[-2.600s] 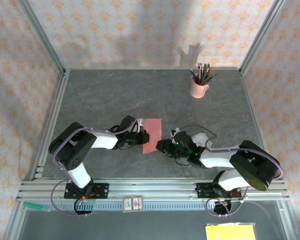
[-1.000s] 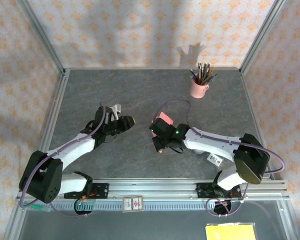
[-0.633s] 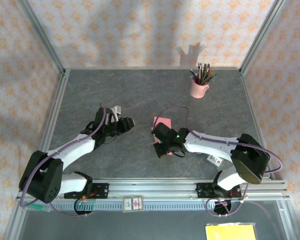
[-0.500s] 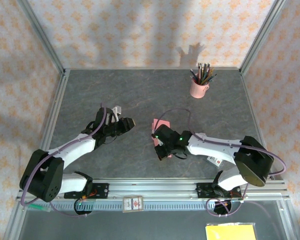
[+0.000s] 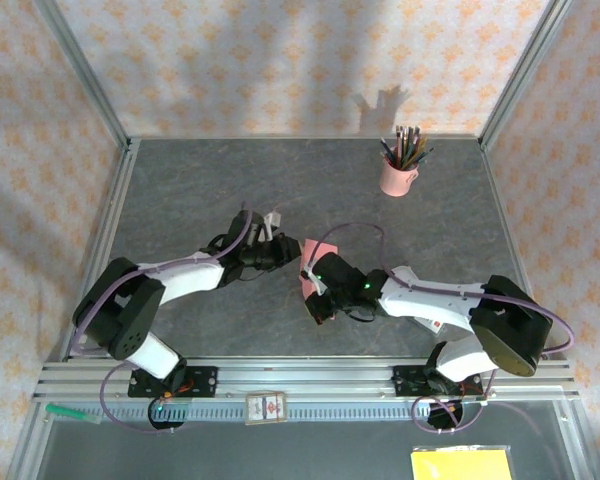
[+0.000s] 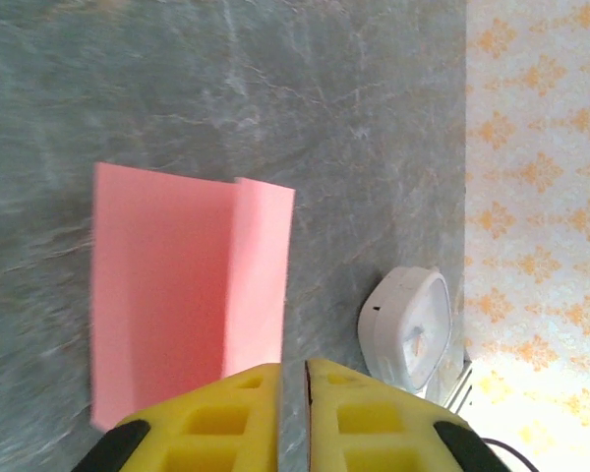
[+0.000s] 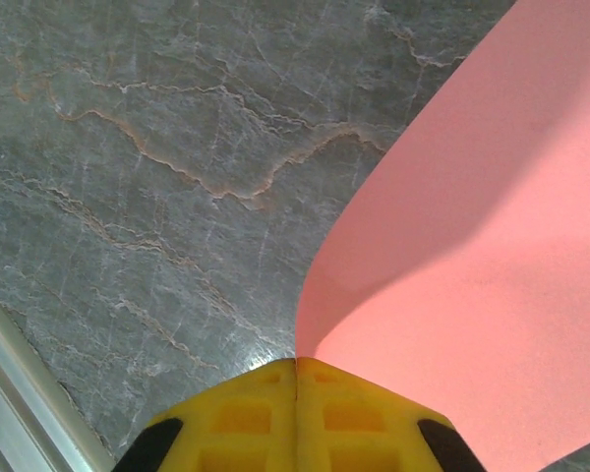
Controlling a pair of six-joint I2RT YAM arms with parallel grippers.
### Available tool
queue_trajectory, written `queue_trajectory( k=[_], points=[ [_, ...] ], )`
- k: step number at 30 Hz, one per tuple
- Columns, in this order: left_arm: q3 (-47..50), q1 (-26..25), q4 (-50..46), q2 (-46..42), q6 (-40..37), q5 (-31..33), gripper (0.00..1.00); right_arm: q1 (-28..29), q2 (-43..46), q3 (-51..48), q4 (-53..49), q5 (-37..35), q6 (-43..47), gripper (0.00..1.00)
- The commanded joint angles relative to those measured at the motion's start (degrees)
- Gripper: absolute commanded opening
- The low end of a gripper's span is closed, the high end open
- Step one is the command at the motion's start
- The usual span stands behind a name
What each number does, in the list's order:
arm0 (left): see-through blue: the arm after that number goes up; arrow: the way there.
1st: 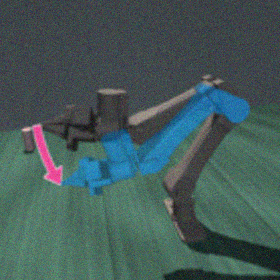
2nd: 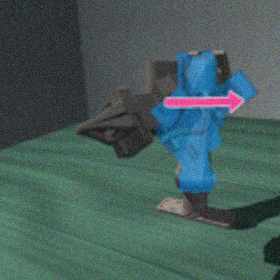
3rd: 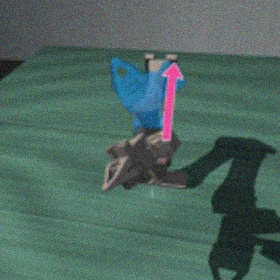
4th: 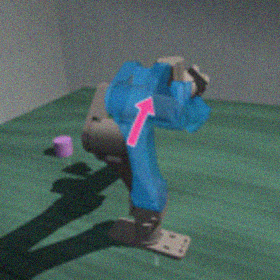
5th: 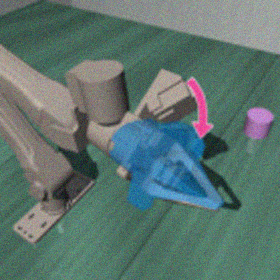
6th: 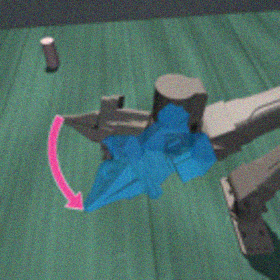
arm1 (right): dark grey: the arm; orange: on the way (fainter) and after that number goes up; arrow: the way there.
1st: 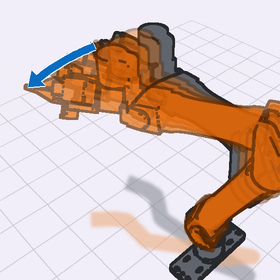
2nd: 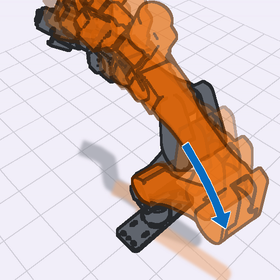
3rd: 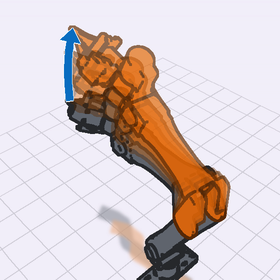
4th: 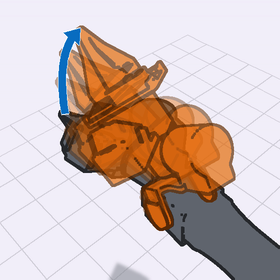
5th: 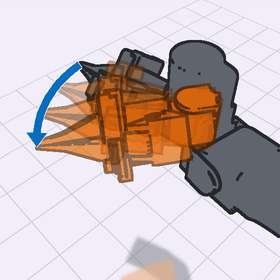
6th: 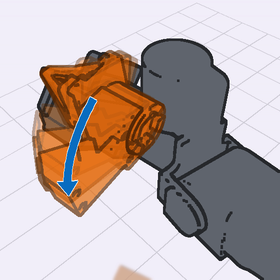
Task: Fold a paper plane with a square sheet of paper (pick it up from the middle)
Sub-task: Turn over the paper at the center of the table, then third fold the triangle at the center of the table.
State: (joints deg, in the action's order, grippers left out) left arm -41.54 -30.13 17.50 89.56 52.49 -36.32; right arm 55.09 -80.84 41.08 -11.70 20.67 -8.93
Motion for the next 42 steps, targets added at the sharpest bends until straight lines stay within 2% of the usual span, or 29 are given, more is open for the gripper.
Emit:
queue_trajectory(
  k=[1, 11, 18, 28, 42],
  points=[
    [-2.27, -1.24, 4.01, 2.51, 2.12, -1.71, 0.14, 0.11, 0.15, -0.84, 2.18, 0.26, 0.34, 0.02],
    [0.15, -0.54, 3.99, 1.42, 2.46, -0.95, 0.13, 0.37, -0.79, -0.69, 4.5, 6.15, 1.73, 0.02],
    [2.54, -0.18, 1.0, -0.52, 0.47, -0.36, 0.13, 2.33, -2.78, 0.37, 4.73, 7.42, 2.22, 0.01],
    [1.82, -0.11, -1.14, 3.32, -2.61, 0.08, 0.13, 2.32, -3.25, 0.66, 5.72, 6.84, 2.16, 0.02],
    [0.74, 0.43, -4.49, 9.03, -8.6, 0.99, 0.12, 2.29, -4.41, 2.51, 4.81, 3.92, 2.5, 0.08]
  ],
)
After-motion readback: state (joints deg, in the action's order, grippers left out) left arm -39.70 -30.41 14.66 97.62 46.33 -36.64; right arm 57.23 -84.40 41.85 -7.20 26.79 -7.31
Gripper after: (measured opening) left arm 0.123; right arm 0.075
